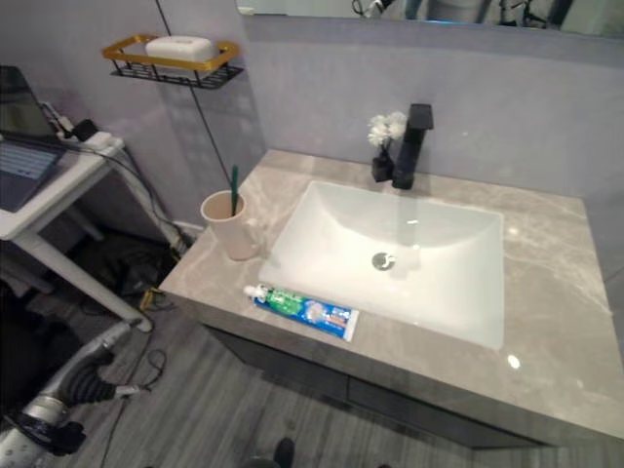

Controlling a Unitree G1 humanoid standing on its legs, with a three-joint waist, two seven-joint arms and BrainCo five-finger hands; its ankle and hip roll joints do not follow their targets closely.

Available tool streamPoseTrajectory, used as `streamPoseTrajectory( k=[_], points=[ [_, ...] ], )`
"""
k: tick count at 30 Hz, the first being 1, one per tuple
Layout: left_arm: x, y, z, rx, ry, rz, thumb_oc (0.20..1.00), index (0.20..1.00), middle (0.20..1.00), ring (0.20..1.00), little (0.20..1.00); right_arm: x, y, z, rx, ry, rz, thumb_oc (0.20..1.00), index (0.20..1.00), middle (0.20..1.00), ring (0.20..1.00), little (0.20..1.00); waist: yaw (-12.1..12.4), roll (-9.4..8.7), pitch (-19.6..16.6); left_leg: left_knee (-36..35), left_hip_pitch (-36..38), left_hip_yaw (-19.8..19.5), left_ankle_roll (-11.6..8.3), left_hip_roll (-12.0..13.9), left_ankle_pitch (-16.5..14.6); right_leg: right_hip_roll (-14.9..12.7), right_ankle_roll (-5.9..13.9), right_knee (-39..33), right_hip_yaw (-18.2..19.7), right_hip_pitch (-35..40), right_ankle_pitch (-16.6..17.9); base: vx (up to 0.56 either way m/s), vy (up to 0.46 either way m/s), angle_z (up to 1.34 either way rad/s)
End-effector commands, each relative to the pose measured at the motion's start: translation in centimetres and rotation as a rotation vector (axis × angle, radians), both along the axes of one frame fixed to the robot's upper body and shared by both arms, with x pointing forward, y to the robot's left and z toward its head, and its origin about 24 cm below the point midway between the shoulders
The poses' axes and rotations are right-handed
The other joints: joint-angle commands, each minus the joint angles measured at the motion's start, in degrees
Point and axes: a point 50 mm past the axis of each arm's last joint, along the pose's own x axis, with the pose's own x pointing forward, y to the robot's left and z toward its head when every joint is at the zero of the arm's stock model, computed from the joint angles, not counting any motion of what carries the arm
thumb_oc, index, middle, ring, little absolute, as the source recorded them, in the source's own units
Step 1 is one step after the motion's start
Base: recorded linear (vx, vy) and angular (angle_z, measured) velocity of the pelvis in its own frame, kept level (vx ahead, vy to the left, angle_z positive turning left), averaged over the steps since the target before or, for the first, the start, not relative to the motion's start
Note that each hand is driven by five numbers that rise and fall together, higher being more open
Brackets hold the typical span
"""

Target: Put brush and paste in cup on sink, flatten towel.

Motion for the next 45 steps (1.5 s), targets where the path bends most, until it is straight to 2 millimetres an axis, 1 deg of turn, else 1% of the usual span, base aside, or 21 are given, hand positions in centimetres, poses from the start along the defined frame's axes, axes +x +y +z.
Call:
streamPoseTrajectory(
  k=[1,2,3,4,5,6,7,10,11,14,19,26,27,28,29,30,31,37,43,44,45],
  points=[
    [2.0,-0.5,3.9,-0.031,-0.23,-0.03,1.0,1.0,1.0,1.0,1.0,3.4,1.8,-0.3,0.036,-0.064,0.06,1.0,1.0,1.0,1.0,1.0,0.92,-3.63,0.14,0.13,-2.9,-0.13,-0.24,-0.99,4.51,-3.62,3.59,0.86,2.5,0.96,3.58,0.0,0.0,0.0],
    [2.8,-1.1,4.7,-0.027,-0.279,-0.056,1.0,1.0,1.0,1.0,1.0,4.4,2.4,-0.3,0.055,-0.096,0.09,1.0,1.0,1.0,1.0,1.0,0.07,-3.48,0.12,0.13,-2.72,0.54,-0.25,-0.95,4.34,-3.7,3.55,0.87,3.23,0.65,3.7,0.0,0.0,0.0],
    [2.9,-1.1,4.6,-0.028,-0.281,-0.058,1.0,1.0,1.0,1.0,1.0,4.4,2.3,-0.3,0.054,-0.097,0.088,1.0,1.0,1.0,1.0,1.0,0.28,-3.41,0.19,0.13,-2.69,0.65,-0.24,-0.94,4.32,-3.7,3.56,0.89,3.34,0.61,3.71,0.01,0.019,-0.04],
    [4.0,-2.0,4.7,-0.02,-0.296,-0.105,1.0,1.0,1.0,1.0,1.0,5.4,2.9,-0.2,0.089,-0.129,0.129,1.0,1.0,1.0,1.0,1.0,-0.87,-3.31,0.35,0.13,-2.24,1.6,-0.2,-0.82,4.04,-3.73,3.55,1.02,4.36,0.23,3.8,0.01,0.015,-0.09],
    [4.4,-2.6,4.8,-0.017,-0.299,-0.141,1.0,1.0,1.0,1.0,1.0,5.4,3.0,-0.2,0.096,-0.123,0.143,1.0,1.0,1.0,1.0,1.0,-1.29,-3.18,0.32,0.13,-1.88,2.13,-0.16,-0.77,3.79,-3.7,3.55,1.12,4.88,0.11,3.78,0.03,0.024,-0.16],
    [5.1,-3.4,5.0,0.001,-0.3,-0.199,1.0,1.0,1.0,1.0,1.0,5.9,3.1,-0.1,0.094,-0.133,0.165,1.0,1.0,1.0,1.0,1.0,-2.63,-3.0,0.2,0.13,-1.24,3.25,-0.04,-0.7,3.34,-3.71,3.52,1.28,6.1,-0.14,3.85,0.03,0.019,-0.22],
    [5.1,-3.5,5.0,0.001,-0.301,-0.2,1.0,1.0,1.0,1.0,1.0,5.9,3.0,-0.1,0.093,-0.133,0.164,1.0,1.0,1.0,1.0,1.0,-2.43,-2.98,0.24,0.13,-1.18,3.4,-0.03,-0.68,3.29,-3.71,3.53,1.32,6.25,-0.18,3.84,0.03,0.019,-0.36],
    [5.7,-4.1,5.2,0.009,-0.31,-0.239,1.0,1.0,1.0,1.0,1.0,6.0,3.0,0.0,0.083,-0.148,0.145,1.0,1.0,1.0,1.0,1.0,-4.05,-2.4,0.12,0.13,-0.29,5.16,0.14,-0.51,2.76,-3.65,3.63,1.23,8.38,-0.85,4.2,0.01,0.019,-0.32],
    [5.7,-4.1,5.2,0.009,-0.31,-0.239,1.0,1.0,1.0,1.0,1.0,6.0,2.9,0.0,0.083,-0.149,0.144,1.0,1.0,1.0,1.0,1.0,-3.86,-2.38,0.14,0.13,-0.24,5.31,0.15,-0.49,2.72,-3.63,3.63,1.25,8.54,-0.9,4.22,0.01,0.023,-0.26],
    [6.1,-4.5,5.3,0.021,-0.31,-0.268,1.0,1.0,1.0,1.0,1.0,5.8,2.8,0.0,0.08,-0.153,0.137,1.0,1.0,1.0,1.0,1.0,-5.3,-1.86,0.17,0.13,0.24,7.23,0.04,-0.17,2.35,-3.69,3.79,0.94,10.39,-1.68,4.75,0.0,0.016,-0.43],
    [6.6,-4.9,5.0,0.011,-0.301,-0.282,1.0,1.0,1.0,1.0,1.0,4.3,1.7,0.0,0.052,-0.124,0.071,1.0,1.0,1.0,1.0,1.0,-7.5,-0.68,0.47,0.13,1.33,10.71,-0.03,-0.11,1.43,-3.88,4.19,0.43,14.01,-3.36,5.56,0.0,0.035,-0.4],
    [6.6,-5.7,4.4,-0.002,-0.27,-0.326,1.0,1.0,1.0,1.0,1.0,3.7,1.2,0.1,0.039,-0.122,0.028,1.0,1.0,1.0,1.0,1.0,-8.51,0.05,0.82,0.13,1.88,13.93,-0.04,-0.07,0.8,-4.27,5.0,0.43,17.26,-5.47,6.5,0.0,0.019,-0.3],
    [6.6,-5.6,3.9,-0.007,-0.256,-0.319,1.0,1.0,1.0,1.0,1.0,4.2,1.5,0.1,0.07,-0.18,-0.065,1.0,1.0,1.0,1.0,1.0,-9.16,0.22,0.92,0.13,1.93,14.51,-0.03,-0.13,0.73,-4.41,5.22,0.43,17.88,-5.75,6.67,0.01,0.01,-0.34],
    [6.6,-5.7,3.9,-0.008,-0.256,-0.32,1.0,1.0,1.0,1.0,1.0,4.1,1.4,0.1,0.07,-0.181,-0.068,1.0,1.0,1.0,1.0,1.0,-9.0,0.23,0.92,0.13,1.96,14.61,-0.02,-0.14,0.71,-4.41,5.23,0.43,17.98,-5.79,6.69,0.01,0.016,-0.24],
    [6.7,-5.8,3.6,-0.009,-0.243,-0.326,1.0,1.0,1.0,1.0,1.0,4.4,1.6,0.1,0.094,-0.219,-0.127,1.0,1.0,1.0,1.0,1.0,-9.41,0.38,0.93,0.13,2.02,14.92,-0.05,-0.2,0.7,-4.5,5.31,0.43,18.32,-6.01,6.79,0.0,0.013,-0.15],
    [6.8,-6.1,3.3,0.001,-0.229,-0.344,1.0,1.0,1.0,1.0,1.0,5.3,1.9,0.3,0.113,-0.266,-0.135,1.0,1.0,1.0,1.0,1.0,-9.86,0.48,1.03,0.13,1.99,15.24,-0.03,-0.29,0.7,-4.57,5.34,0.43,18.63,-6.38,6.89,0.0,0.012,-0.12],
    [6.8,-6.1,3.3,0.001,-0.229,-0.344,1.0,1.0,1.0,1.0,1.0,5.3,1.9,0.3,0.113,-0.266,-0.136,1.0,1.0,1.0,1.0,1.0,-9.78,0.48,1.01,0.13,1.98,15.28,-0.02,-0.29,0.69,-4.57,5.35,0.43,18.68,-6.42,6.9,0.0,0.004,-0.04],
    [7.0,-6.2,2.4,0.027,-0.174,-0.372,1.0,1.0,1.0,1.0,1.0,7.8,2.5,1.1,0.115,-0.346,0.006,1.0,1.0,1.0,1.0,1.0,-10.47,0.18,1.13,0.13,1.8,16.11,0.02,-0.34,0.7,-4.48,5.37,0.43,19.87,-7.3,7.25,0.0,-0.007,-0.14],
    [6.9,-5.7,1.5,0.023,-0.137,-0.345,1.0,1.0,1.0,1.0,1.0,7.7,2.3,1.1,0.102,-0.343,0.024,1.0,1.0,1.0,1.0,1.0,-10.59,-0.11,1.31,0.13,2.25,16.31,0.07,-0.32,0.56,-4.31,5.32,0.43,19.94,-7.08,7.09,0.0,0.0,0.0],
    [6.8,-5.1,0.5,-0.051,-0.115,-0.272,1.0,1.0,1.0,1.0,1.0,7.3,2.3,0.9,0.1,-0.326,0.016,1.0,1.0,1.0,1.0,1.0,-10.53,-0.34,1.39,0.13,2.27,16.4,0.08,-0.26,0.65,-4.22,5.25,0.43,20.1,-7.16,7.09,0.0,0.0,0.0],
    [6.8,-4.9,0.3,-0.058,-0.108,-0.255,1.0,1.0,1.0,1.0,1.0,7.2,2.3,0.9,0.098,-0.32,0.012,1.0,1.0,1.0,1.0,1.0,-10.5,-0.4,1.43,0.13,2.25,16.39,0.07,-0.23,0.67,-4.18,5.25,0.43,20.12,-7.19,7.07,0.0,0.0,0.0]
  ],
)
